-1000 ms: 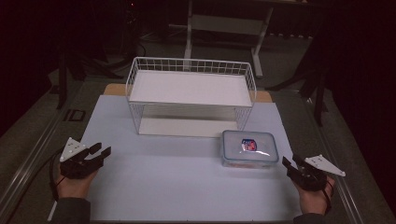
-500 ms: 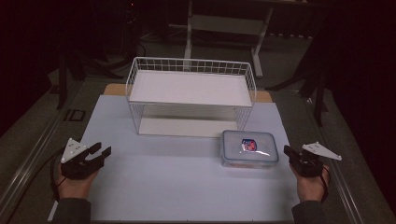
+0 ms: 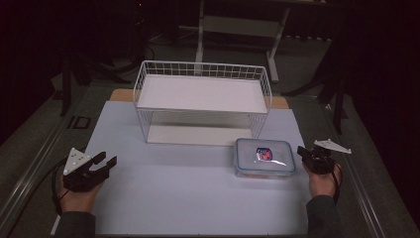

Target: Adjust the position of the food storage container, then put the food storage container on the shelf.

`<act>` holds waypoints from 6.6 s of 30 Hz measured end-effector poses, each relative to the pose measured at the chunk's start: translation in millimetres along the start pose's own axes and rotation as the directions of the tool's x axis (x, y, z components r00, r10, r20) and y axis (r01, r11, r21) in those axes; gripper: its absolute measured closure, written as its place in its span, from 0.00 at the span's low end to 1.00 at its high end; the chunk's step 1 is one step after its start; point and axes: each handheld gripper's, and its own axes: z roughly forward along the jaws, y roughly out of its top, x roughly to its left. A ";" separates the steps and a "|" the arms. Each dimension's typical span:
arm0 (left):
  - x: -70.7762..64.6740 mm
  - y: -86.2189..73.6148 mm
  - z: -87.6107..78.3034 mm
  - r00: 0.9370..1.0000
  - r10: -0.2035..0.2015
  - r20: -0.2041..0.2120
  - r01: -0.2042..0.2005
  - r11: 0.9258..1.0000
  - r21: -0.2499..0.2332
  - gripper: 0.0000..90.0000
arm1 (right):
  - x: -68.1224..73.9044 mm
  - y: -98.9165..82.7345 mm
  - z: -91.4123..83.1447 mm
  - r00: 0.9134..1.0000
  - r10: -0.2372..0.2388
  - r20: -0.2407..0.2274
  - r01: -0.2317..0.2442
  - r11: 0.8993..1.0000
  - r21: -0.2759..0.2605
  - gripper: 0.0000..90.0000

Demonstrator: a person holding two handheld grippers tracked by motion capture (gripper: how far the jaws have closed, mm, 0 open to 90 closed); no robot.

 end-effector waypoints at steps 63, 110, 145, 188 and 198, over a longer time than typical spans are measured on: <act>-5.2 0.2 3.3 0.999 0.037 0.003 -0.037 0.999 0.001 0.59 | 141.6 -2.2 29.3 0.901 -0.250 -0.354 0.276 0.961 0.022 1.00; -81.5 31.1 53.2 0.939 -0.046 0.340 0.005 0.993 0.119 0.37 | 181.3 -2.7 14.5 0.860 -0.128 -0.494 0.178 0.982 0.055 0.48; -103.2 15.3 120.5 0.813 -0.328 0.482 0.184 0.929 0.321 0.17 | 177.1 -14.0 52.1 0.757 0.136 -0.640 0.052 0.962 0.267 0.17; -101.0 9.9 65.7 0.798 -0.310 0.518 0.179 0.941 0.288 0.53 | 164.8 -24.7 9.6 0.715 0.157 -0.682 0.009 0.972 0.233 0.56; -101.1 9.8 65.4 0.799 -0.319 0.509 0.188 0.938 0.292 0.54 | 166.4 -24.3 8.5 0.725 0.140 -0.674 0.016 0.975 0.220 0.55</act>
